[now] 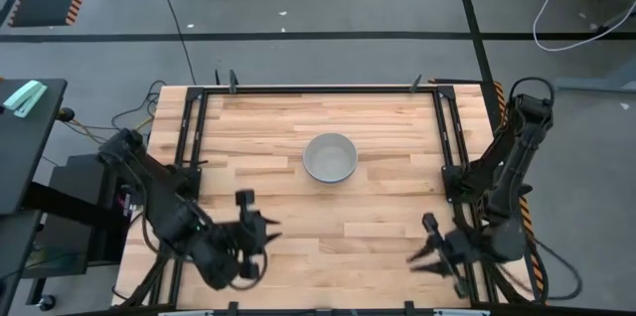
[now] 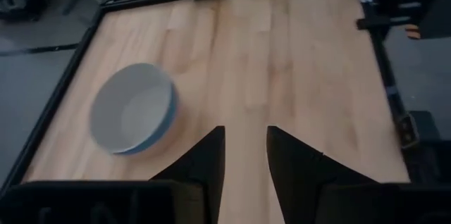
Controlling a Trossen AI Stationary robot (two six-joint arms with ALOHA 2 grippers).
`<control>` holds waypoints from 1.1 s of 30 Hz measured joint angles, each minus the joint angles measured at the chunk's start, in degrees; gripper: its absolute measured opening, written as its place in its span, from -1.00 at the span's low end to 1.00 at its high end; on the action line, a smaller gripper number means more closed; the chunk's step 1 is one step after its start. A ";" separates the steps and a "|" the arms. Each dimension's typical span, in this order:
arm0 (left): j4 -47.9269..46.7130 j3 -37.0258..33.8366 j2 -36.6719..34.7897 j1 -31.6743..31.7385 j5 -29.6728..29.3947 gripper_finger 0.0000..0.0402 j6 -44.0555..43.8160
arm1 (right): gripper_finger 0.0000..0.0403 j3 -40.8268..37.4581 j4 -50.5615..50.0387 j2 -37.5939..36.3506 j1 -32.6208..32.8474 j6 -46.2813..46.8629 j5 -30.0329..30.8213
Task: Nest bowls inside each other
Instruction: Return to Home Position
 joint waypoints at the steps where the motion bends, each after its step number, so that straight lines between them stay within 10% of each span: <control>1: 0.93 0.00 0.78 -0.51 0.17 -0.44 0.47 | -0.59 -1.98 5.86 0.00 0.09 -3.04 -3.76; 6: 10.27 -0.02 2.13 -1.63 8.48 -0.41 7.87 | -0.59 -9.82 25.65 -0.07 0.08 -11.39 -19.25; 11: 21.27 -0.02 0.77 -0.78 21.54 -0.40 18.01 | -0.59 -10.47 26.32 -1.04 0.17 -12.45 -22.51; 17: 20.18 -0.02 -1.75 0.96 24.01 -0.43 21.98 | -0.59 -10.47 25.73 -5.20 0.17 -16.77 -31.09; 33: 17.44 -0.04 -11.16 13.08 31.81 -0.39 26.93 | -0.59 -10.49 12.42 -20.05 0.10 -19.03 -31.91</control>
